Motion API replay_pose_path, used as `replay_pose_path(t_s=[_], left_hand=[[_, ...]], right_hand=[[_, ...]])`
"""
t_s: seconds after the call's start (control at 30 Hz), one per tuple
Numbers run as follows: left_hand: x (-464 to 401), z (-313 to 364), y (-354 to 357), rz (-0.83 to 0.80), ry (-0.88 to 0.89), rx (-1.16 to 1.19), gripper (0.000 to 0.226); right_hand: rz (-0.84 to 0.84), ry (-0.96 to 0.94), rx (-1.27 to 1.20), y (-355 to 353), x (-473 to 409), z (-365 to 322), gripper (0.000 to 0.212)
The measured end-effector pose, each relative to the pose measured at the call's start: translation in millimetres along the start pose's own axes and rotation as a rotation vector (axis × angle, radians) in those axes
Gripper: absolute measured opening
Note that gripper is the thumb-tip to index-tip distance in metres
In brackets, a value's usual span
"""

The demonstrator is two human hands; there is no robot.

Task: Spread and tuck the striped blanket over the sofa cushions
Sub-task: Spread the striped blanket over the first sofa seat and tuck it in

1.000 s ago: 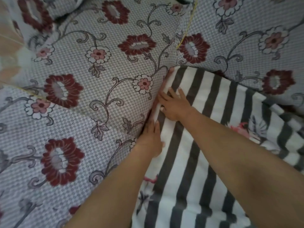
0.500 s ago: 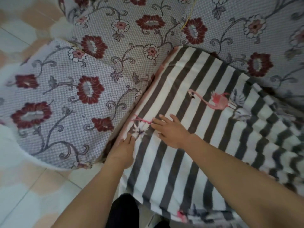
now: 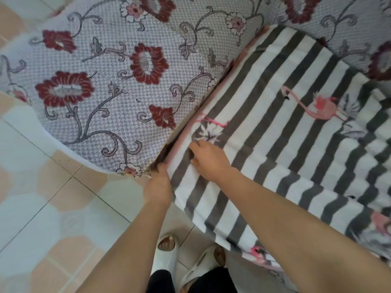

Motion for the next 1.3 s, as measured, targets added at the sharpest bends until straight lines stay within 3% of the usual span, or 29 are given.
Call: replay_pose_path(t_s=[0.13, 0.33, 0.43, 0.5, 0.63, 0.83, 0.9, 0.97, 1.03, 1.1, 1.3], left_hand=[[4.8, 1.4, 1.0, 0.053, 0.162, -0.137, 0.044], [10.1, -34.6, -31.6, 0.193, 0.359, -0.413, 0.046], [13.5, -33.9, -29.1, 0.044, 0.219, -0.293, 0.037], [17.7, -32.0, -23.4, 0.024, 0.147, -0.189, 0.044], [24.6, -6.7, -14.2, 0.055, 0.313, -0.099, 0.061], [-19.0, 12.6, 4.8, -0.169, 0.278, -0.149, 0.075], [-24.5, 11.5, -1.9, -0.224, 0.244, -0.113, 0.078], [-17.4, 16.8, -11.5, -0.157, 0.258, -0.126, 0.076], [0.9, 33.3, -20.5, -0.017, 0.363, -0.16, 0.067], [26.2, 56.6, -16.6, 0.032, 0.546, -0.135, 0.06], [99.1, 133.1, 20.9, -0.146, 0.859, -0.207, 0.057]], right_hand=[[-0.009, 0.141, 0.019, 3.9, -13.6, -6.8, 0.022], [0.049, 0.016, -0.05, 7.5, -24.2, -43.2, 0.017], [0.004, 0.014, -0.064, 11.0, -20.7, -46.4, 0.019], [0.019, -0.001, -0.007, 7.6, -16.3, -36.9, 0.021], [0.083, -0.032, 0.171, -2.2, -20.7, -18.3, 0.035], [-0.29, -0.01, 0.134, 24.8, -36.6, -2.1, 0.053], [-0.243, -0.051, 0.074, 16.5, -29.6, -1.3, 0.049], [-0.064, -0.062, 0.015, 0.4, -12.0, 6.0, 0.043], [0.08, 0.008, -0.052, -13.6, 17.7, 23.9, 0.038], [0.092, 0.086, -0.076, -14.7, 53.6, 45.1, 0.037], [0.026, 0.376, -0.108, -8.7, 169.1, 106.4, 0.03]])
Point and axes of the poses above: each hand's wrist, its own x-axis away from the middle knuckle, its own y-axis out of the palm, z = x × y, the point moved 5 cm from there along -x, towards the middle knuckle, and after that the axes turned 1 degree about x, right-handed, at the moved point
